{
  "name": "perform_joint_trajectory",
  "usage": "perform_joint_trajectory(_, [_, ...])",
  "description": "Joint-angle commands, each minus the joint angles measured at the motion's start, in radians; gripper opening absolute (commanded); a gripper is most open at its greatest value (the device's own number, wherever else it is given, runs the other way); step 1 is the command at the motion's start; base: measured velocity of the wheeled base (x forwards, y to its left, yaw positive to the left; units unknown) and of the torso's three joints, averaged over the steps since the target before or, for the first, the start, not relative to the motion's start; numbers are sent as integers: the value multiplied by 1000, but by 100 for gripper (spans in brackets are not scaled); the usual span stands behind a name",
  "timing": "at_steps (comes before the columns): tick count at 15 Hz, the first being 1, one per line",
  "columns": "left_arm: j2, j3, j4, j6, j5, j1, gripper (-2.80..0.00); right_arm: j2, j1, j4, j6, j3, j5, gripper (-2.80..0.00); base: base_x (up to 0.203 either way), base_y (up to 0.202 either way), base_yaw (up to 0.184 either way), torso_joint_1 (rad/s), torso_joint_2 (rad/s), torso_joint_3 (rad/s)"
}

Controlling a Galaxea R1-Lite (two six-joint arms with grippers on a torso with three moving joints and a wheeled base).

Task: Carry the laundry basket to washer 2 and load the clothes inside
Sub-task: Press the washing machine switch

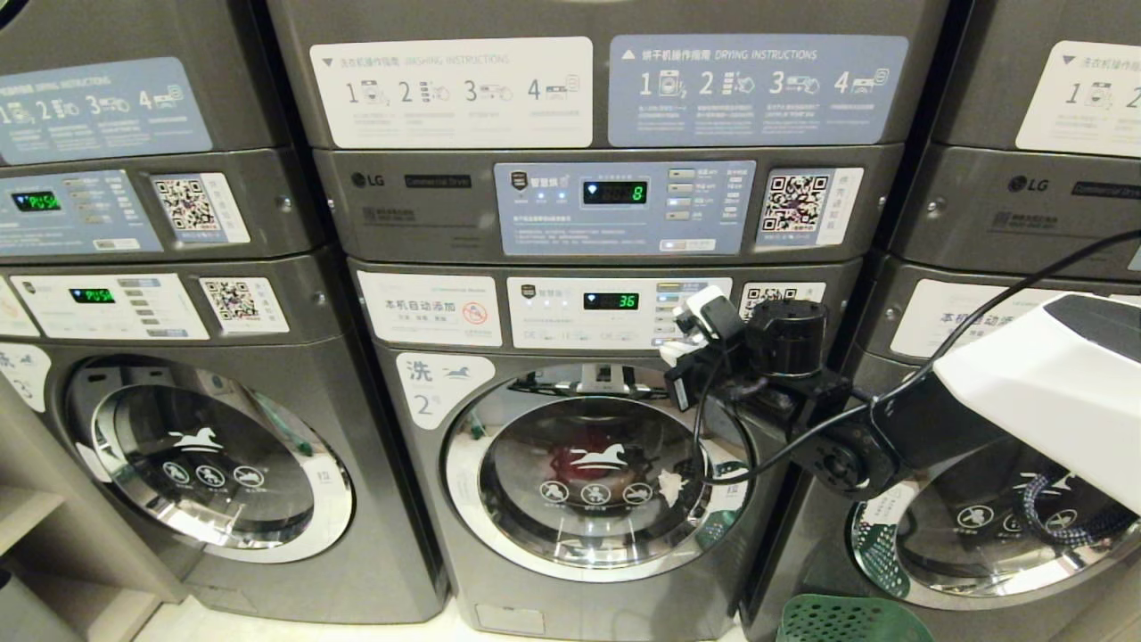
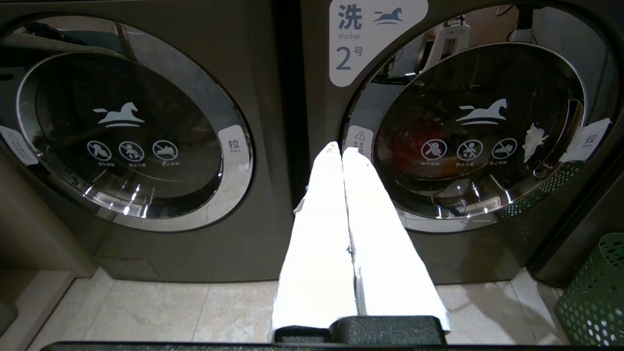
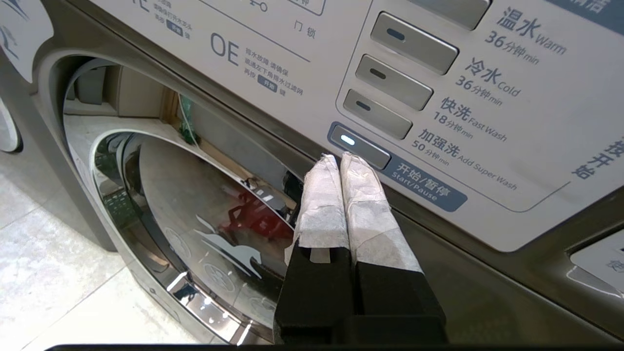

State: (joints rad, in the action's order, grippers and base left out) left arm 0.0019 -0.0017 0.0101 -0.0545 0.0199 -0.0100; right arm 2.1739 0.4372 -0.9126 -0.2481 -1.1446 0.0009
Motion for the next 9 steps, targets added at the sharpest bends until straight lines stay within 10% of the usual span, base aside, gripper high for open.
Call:
perform_joint_trajectory(1, [0, 0, 0, 1, 0, -1, -280, 16, 1, -3, -2, -17, -2, -280, 0, 0, 0, 0, 0, 0])
perform_joint_trajectory(9, [0, 0, 0, -1, 0, -1, -280, 21, -11, -3, 1, -21, -50, -280, 0, 0, 0, 0, 0, 0])
